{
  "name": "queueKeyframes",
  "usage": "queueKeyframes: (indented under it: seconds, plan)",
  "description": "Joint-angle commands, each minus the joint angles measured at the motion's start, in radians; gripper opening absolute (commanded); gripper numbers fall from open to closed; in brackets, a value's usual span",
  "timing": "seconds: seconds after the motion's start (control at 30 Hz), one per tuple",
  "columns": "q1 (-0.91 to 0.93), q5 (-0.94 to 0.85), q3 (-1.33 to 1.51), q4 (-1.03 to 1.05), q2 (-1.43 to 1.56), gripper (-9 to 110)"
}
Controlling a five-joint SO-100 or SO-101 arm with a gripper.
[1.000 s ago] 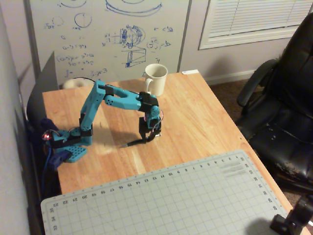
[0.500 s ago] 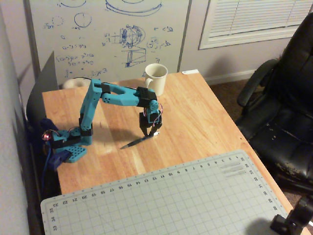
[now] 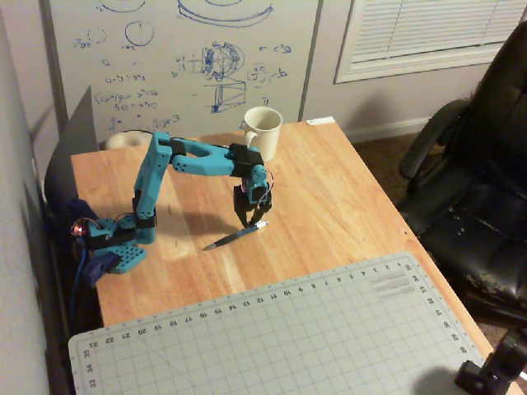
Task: Touch the pen.
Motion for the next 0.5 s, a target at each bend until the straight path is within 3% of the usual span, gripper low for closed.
queueKeyframes:
  seconds: [0.0,0.47]
  plan:
    - [-0.018,0.011,-0.066,-0.006,0.023,1]
    - [0.008,0.011,-0.064,-0.006,-0.003,1]
